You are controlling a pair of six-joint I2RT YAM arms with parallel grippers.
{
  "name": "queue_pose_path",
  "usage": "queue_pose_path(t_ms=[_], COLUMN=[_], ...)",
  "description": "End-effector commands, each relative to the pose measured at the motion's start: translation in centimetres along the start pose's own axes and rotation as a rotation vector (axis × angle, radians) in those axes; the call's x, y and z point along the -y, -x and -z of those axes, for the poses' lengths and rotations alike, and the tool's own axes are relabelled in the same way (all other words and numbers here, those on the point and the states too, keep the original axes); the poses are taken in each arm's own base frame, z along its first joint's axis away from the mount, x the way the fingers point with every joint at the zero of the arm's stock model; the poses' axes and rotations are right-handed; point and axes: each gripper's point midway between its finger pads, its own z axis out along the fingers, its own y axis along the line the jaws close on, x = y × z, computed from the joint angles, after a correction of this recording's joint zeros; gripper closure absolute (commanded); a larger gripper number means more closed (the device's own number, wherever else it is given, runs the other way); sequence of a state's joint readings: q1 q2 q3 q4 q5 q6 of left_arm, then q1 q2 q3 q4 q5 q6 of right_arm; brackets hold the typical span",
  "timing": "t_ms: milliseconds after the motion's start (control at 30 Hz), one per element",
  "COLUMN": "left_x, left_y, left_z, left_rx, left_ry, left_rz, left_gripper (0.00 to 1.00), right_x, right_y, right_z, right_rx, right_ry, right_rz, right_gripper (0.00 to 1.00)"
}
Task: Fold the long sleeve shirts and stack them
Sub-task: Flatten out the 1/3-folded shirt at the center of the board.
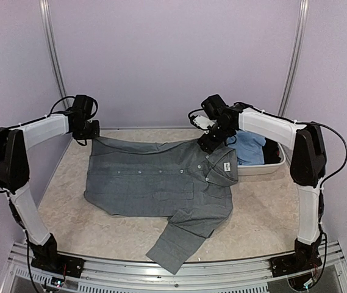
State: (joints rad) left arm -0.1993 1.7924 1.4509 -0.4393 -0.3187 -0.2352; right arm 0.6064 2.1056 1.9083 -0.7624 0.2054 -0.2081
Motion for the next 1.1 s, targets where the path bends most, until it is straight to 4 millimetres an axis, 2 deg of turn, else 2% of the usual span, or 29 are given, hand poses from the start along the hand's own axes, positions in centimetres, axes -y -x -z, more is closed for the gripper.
queue_pose_path(t_ms=[0, 67, 133, 200, 267, 300, 367, 400, 433, 533, 633, 700, 767, 867, 1000, 1067], left_x=[0.0, 0.2, 0.1, -0.1, -0.2, -0.1, -0.1, 0.0, 0.3, 1.7, 2.7, 3.3, 4.2, 7.4, 12.0, 13.4], left_y=[-0.8, -0.9, -0.7, -0.2, 0.5, 1.4, 1.6, 2.4, 2.5, 3.1, 2.2, 0.9, -0.2, -3.2, -9.9, -13.3], left_z=[-3.7, -5.0, -5.9, -6.2, -5.4, -4.2, -2.4, -0.6, 0.5, 4.5, 6.6, 7.3, 8.7, 10.4, 12.8, 14.0], left_rx=[-0.038, -0.054, -0.063, -0.057, -0.035, -0.009, 0.022, 0.061, 0.083, 0.149, 0.151, 0.140, 0.140, 0.090, -0.017, -0.082], left_ry=[0.018, 0.016, 0.021, 0.037, 0.034, 0.024, 0.026, 0.019, 0.022, -0.006, -0.064, -0.074, -0.072, -0.161, -0.340, -0.433], left_rz=[0.018, 0.014, 0.018, 0.022, 0.030, 0.035, 0.026, 0.025, 0.015, -0.005, -0.007, -0.047, -0.095, -0.179, -0.282, -0.290], left_gripper=[0.93, 0.80, 0.53, 0.30, 0.16, 0.12, 0.02, 0.01, 0.01, 0.01, 0.01, 0.01, 0.01, 0.01, 0.01, 0.01], right_x=[-1.1, -3.3, -6.2, -8.6, -10.2, -11.1, -12.3, -13.1, -13.8, -16.9, -19.7, -20.2, -19.6, -19.9, -20.4, -20.5], right_y=[1.0, -0.1, -2.0, -4.6, -7.8, -9.2, -11.6, -13.2, -13.8, -14.4, -15.2, -16.4, -17.4, -17.9, -18.4, -18.9], right_z=[7.2, 9.1, 10.5, 11.3, 11.4, 11.4, 11.9, 11.7, 11.8, 12.7, 12.7, 11.7, 10.5, 9.4, 8.2, 7.7], right_rx=[0.101, 0.105, 0.084, 0.044, -0.009, -0.026, -0.038, -0.060, -0.060, -0.039, -0.056, -0.105, -0.144, -0.165, -0.177, -0.194], right_ry=[-0.033, 0.008, 0.076, 0.137, 0.193, 0.229, 0.290, 0.323, 0.355, 0.497, 0.545, 0.529, 0.467, 0.460, 0.464, 0.457], right_rz=[0.031, 0.053, 0.069, 0.073, 0.046, 0.037, 0.017, 0.017, 0.012, 0.013, 0.034, 0.032, 0.021, 0.022, 0.036, 0.048], right_gripper=[0.18, 0.17, 0.18, 0.19, 0.21, 0.22, 0.23, 0.23, 0.23, 0.25, 0.25, 0.27, 0.27, 0.29, 0.30, 0.32])
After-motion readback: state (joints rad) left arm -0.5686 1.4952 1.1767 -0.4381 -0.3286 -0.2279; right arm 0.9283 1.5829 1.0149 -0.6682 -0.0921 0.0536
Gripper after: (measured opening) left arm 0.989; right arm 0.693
